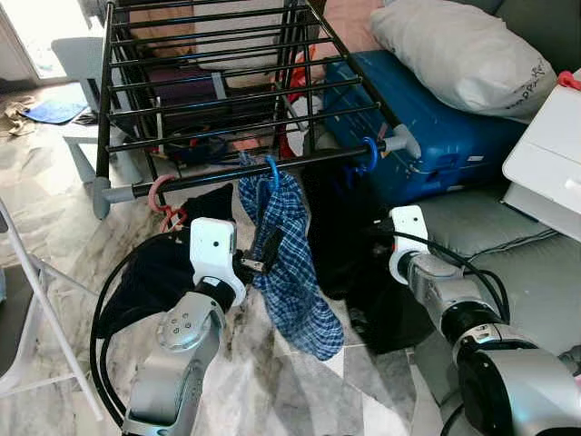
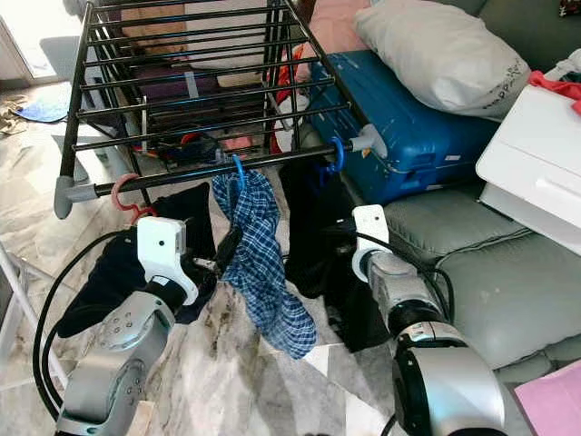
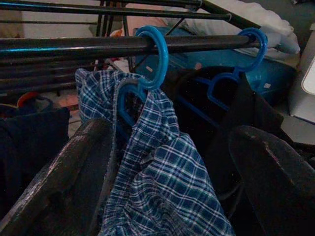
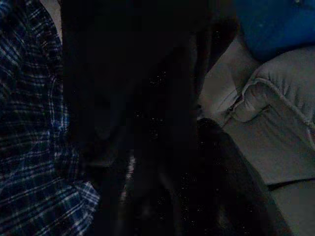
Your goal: Hang hanger
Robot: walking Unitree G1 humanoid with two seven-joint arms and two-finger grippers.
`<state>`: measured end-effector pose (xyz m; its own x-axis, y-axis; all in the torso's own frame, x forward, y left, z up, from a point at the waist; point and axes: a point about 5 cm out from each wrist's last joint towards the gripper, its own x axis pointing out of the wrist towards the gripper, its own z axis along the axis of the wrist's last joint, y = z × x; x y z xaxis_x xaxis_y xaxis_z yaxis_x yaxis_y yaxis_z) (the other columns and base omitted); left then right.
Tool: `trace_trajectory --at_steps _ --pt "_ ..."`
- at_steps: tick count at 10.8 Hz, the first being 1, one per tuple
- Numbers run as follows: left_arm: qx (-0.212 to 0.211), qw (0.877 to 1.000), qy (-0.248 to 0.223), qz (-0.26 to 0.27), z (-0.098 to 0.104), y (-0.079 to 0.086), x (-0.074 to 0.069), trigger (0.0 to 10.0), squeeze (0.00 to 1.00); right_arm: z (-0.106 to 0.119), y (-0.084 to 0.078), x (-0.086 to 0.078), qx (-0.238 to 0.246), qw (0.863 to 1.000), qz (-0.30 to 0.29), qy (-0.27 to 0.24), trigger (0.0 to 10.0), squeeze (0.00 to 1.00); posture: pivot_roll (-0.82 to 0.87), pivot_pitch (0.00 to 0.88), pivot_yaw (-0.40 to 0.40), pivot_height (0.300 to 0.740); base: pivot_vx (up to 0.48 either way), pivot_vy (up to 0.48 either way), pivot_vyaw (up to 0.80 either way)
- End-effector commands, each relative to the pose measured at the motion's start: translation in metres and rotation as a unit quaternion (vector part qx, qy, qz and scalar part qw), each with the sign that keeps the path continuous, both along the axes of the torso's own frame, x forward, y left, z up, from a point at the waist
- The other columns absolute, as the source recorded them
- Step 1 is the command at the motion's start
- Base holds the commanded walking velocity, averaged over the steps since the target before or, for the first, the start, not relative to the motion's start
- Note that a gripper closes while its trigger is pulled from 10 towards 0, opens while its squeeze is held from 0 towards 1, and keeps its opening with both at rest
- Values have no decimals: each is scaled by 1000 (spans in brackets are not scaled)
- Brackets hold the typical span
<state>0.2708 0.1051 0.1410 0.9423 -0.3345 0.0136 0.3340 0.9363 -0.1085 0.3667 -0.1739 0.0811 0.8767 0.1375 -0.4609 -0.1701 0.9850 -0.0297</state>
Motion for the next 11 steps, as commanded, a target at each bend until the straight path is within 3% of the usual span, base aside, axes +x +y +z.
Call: trace_trajectory --at_steps 1,6,8,9,11 --pt "5 1000 1 -2 -1 -2 1 10000 0 4 2 3 -1 1000 3 -4 0 0 -60 78 -18 740 0 0 0" --pt "6 1000 -1 2 -1 -4 1 10000 0 3 4 2 -2 1000 5 -5 0 0 -61 70 -26 740 0 0 0" --pt "8 1000 -3 4 -1 -4 1 10000 0 15 4 9 5 999 -3 -44 0 0 -61 64 -28 740 0 0 0" --pt "10 1000 -5 10 -1 -3 1 10000 0 29 3 14 17 996 -6 -87 0 0 -63 60 -31 740 0 0 0" --pt "11 1000 -5 15 -2 -4 1 10000 0 34 -5 9 24 991 -6 -130 0 0 -71 58 -33 740 0 0 0"
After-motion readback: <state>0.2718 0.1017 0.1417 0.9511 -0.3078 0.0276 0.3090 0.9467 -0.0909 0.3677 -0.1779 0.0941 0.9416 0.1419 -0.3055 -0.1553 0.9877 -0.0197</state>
